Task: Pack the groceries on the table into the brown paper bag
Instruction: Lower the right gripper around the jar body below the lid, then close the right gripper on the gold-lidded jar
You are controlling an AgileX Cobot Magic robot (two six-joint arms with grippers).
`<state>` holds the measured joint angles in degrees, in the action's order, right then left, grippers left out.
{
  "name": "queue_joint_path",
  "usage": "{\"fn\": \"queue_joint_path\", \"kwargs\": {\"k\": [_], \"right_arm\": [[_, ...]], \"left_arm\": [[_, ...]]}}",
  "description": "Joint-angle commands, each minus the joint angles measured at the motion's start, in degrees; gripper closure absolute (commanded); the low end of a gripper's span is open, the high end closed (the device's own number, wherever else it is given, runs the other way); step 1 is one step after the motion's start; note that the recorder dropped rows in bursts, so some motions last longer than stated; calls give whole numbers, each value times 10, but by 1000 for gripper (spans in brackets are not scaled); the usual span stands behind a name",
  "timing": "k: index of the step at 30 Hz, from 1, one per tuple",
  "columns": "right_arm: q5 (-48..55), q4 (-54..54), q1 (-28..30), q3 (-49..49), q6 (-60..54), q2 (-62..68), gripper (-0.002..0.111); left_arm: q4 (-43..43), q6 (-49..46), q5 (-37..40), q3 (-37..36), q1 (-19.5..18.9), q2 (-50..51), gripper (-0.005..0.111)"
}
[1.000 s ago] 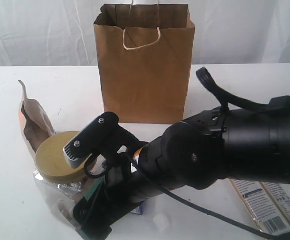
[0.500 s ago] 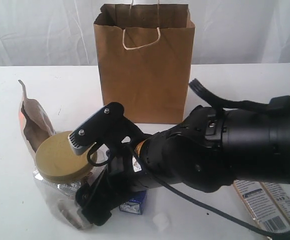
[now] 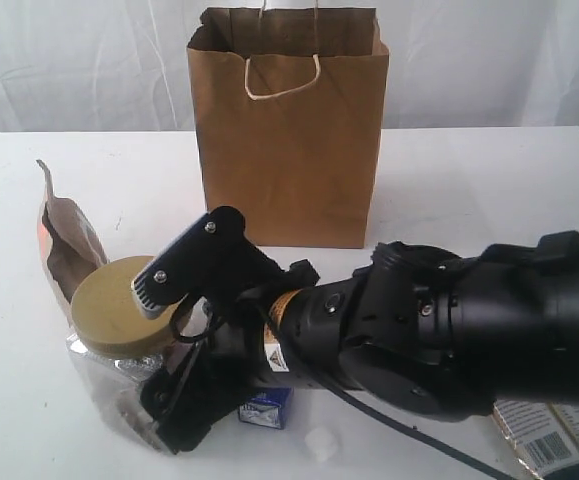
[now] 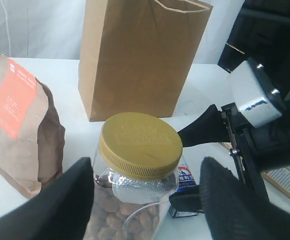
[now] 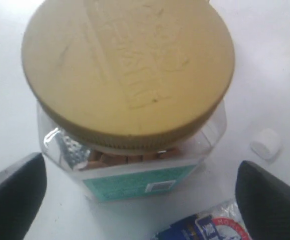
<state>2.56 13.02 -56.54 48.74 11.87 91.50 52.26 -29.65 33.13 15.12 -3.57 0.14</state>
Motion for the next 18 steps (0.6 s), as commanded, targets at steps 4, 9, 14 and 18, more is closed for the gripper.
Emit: {"fn": "queue_joint_path", "kwargs": {"k": [4,9,14,18], "right_arm": [[-119,48,-1,-59,62,-5,14],[-174,48,0,-96,6,-4,14],[-199,48,8,-113,10,0,14],[-207,48,12,-117,14,0,14]], "left_arm": [[9,-1,5,3,3,-1,42],[9,-1,5,3,3,-1,42],[9,-1,5,3,3,-1,42],[9,-1,5,3,3,-1,42]]}}
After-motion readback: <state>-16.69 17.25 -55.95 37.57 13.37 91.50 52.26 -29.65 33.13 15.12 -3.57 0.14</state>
